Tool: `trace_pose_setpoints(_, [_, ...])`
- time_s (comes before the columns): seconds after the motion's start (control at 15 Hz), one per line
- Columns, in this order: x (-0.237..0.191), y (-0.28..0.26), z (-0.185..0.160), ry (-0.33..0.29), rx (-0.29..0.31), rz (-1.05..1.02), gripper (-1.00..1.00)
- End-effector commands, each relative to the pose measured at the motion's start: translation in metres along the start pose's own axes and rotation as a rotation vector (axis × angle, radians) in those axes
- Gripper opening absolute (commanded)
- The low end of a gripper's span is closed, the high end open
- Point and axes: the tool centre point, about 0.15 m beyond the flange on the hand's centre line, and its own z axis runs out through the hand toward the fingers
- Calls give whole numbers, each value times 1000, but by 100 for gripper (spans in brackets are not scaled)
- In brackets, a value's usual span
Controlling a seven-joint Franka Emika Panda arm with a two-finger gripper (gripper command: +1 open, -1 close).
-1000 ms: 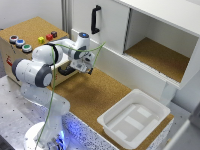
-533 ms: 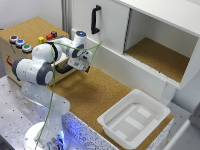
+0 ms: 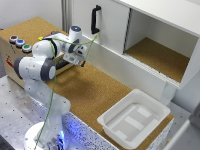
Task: Close the cabinet drawer
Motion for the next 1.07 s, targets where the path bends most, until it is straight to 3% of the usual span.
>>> trace_pose_setpoints(0.0, [36,-47,16,-73,31,-28,-100])
trace_pose_setpoints(0.33, [47,-76,7,-55,64,-80,-100])
trace_pose_setpoints(0.53, [33,-54,-26,31,-50,-141,-100])
trace_pose_setpoints(0.6, [26,-46,-36,18,-55,-175,100])
trace_pose_setpoints(0.67, [18,-43,-49,33,-88,-209,100])
trace_pose_setpoints(0.8, [2,-42,-68,13,-50,-323,100])
trace_pose_setpoints(1.0, [2,-42,-68,13,-50,-323,100])
